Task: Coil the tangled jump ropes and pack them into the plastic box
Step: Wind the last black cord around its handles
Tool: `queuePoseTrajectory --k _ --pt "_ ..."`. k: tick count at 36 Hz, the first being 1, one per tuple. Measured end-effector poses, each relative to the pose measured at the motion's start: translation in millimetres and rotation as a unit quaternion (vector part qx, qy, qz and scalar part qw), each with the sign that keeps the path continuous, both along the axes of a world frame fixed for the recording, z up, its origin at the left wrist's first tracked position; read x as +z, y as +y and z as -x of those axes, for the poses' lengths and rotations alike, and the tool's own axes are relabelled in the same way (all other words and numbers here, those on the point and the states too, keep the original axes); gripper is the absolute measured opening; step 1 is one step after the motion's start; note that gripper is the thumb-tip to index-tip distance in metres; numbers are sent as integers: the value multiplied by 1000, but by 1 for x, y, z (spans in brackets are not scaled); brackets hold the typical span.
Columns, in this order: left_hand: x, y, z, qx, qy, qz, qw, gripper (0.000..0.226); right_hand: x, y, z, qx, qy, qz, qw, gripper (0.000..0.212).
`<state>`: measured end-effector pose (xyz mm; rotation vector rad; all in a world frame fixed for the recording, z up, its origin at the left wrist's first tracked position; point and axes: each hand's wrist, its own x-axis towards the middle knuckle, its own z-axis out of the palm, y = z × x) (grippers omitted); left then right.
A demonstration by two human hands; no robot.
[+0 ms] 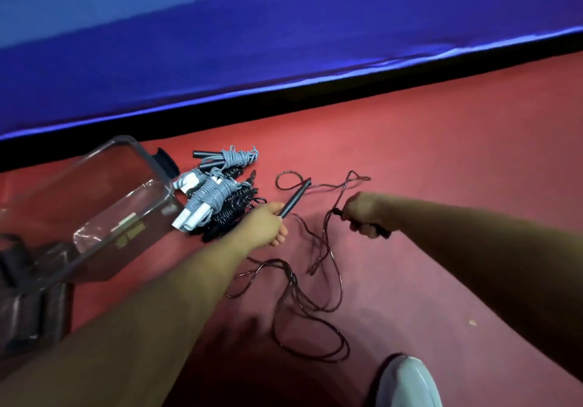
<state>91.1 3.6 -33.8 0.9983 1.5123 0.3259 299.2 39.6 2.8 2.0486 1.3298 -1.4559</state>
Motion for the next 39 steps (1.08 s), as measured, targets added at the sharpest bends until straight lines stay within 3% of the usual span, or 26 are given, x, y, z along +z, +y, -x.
queuePoseTrajectory --k 3,6,8,10,13,15,18,23,26,33,36,39 --pt "51 1 12 39 -74 25 996 36 48 6 6 119 -85 7 989 33" --pt "97 2 16 67 -120 38 990 19 93 3 12 132 -71 55 987 36" --pt "129 1 16 66 -130 21 989 26 120 -3 16 55 2 62 997 36" --pt "159 -3 16 55 -139 -7 989 28 139 -5 20 -98 119 10 988 30" --pt "210 -15 14 59 -161 -47 984 28 178 -10 28 -293 280 -69 912 23" --pt "235 -23 13 88 -177 -70 978 27 202 -15 33 -304 314 -87 895 20" --pt "262 -40 12 116 -194 -94 970 26 230 -31 38 -242 264 -117 926 21" --pt "284 -76 7 128 -234 -96 959 26 264 -59 49 -279 445 -76 847 28" --pt "296 -99 5 107 -276 -75 952 28 278 -80 59 -275 483 -79 827 24" --pt "300 -128 14 98 -299 -72 947 15 275 -111 67 -156 453 -214 851 25" --pt "305 -132 21 93 -309 -69 944 14 281 -114 63 -22 320 -354 879 31" --pt "315 -136 30 71 -335 -58 938 15 282 -114 58 33 205 -519 829 51"
